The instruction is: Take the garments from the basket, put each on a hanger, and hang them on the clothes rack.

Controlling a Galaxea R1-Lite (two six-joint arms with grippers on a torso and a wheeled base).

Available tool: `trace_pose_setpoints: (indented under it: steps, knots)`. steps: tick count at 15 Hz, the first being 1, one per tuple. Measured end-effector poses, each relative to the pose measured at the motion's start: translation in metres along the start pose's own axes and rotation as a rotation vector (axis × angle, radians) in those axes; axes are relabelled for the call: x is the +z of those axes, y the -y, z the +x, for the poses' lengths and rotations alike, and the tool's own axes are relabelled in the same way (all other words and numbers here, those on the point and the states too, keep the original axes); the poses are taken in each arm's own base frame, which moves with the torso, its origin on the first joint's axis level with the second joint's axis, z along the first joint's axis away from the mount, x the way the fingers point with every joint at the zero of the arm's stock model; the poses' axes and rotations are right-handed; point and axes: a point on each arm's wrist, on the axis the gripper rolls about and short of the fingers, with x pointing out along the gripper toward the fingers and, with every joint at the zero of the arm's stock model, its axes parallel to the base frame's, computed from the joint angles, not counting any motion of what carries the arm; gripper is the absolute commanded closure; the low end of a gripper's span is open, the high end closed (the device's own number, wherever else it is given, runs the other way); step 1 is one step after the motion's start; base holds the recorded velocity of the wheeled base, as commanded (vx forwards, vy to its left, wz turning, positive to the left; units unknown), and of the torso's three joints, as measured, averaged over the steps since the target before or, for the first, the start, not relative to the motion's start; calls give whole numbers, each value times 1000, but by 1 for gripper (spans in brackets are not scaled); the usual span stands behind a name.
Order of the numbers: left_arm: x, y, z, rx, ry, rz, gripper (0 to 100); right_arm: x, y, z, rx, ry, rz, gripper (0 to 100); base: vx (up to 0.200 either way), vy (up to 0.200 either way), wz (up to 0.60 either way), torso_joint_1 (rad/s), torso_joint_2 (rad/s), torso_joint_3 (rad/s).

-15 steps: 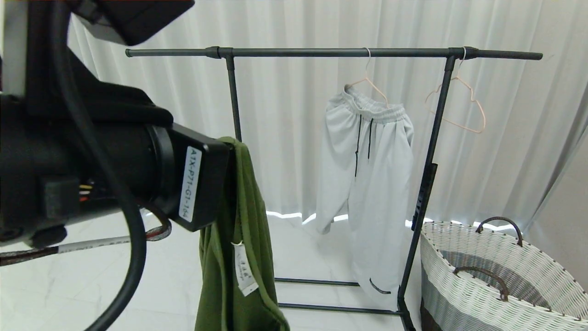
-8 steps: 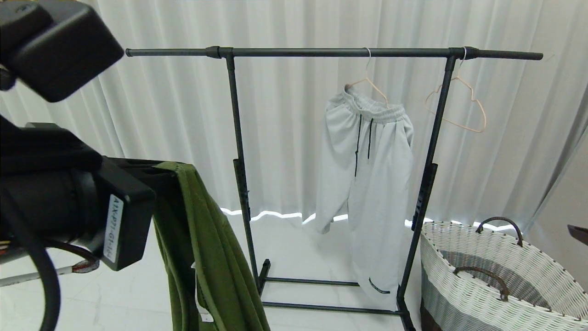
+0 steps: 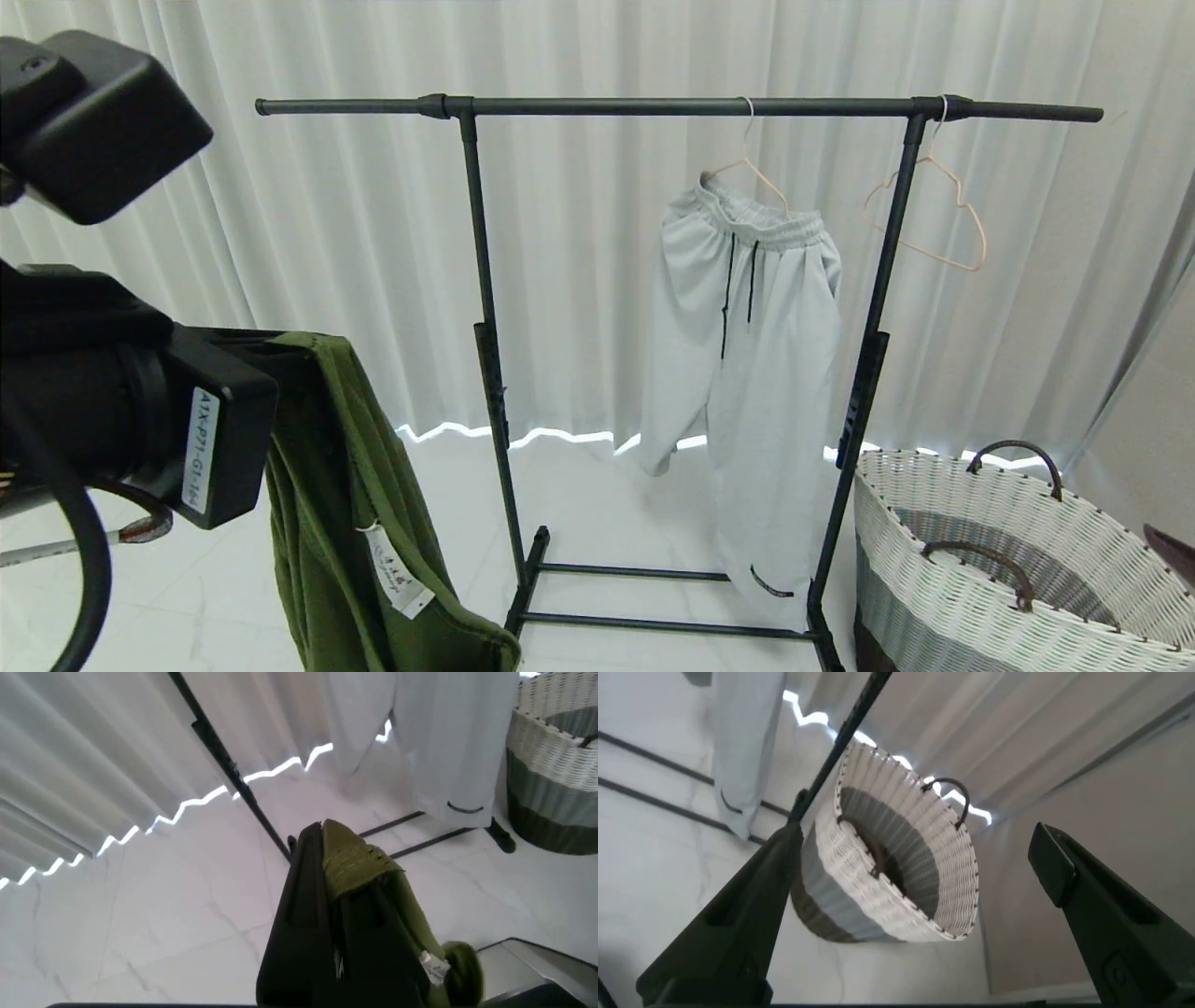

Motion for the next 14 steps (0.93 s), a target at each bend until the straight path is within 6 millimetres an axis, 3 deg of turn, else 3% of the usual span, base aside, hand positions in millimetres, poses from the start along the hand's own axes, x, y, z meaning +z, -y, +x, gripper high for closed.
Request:
trace_pose_setpoints:
  steps: [4,7,14]
  knots:
    - [-8,0,2,6,-24,6,100,-12,-6,5,-25,39,19,0,0,0,0,0,0,0]
    - [-15,-1,2,12,-41,12,100,-19,-10,7,-16,23,185,0,0,0,0,49,-96,-67]
    - [-18,-1,1,14,-44,13,100,-23,-12,8,-9,2,302,0,0,0,0,170,-428,-268]
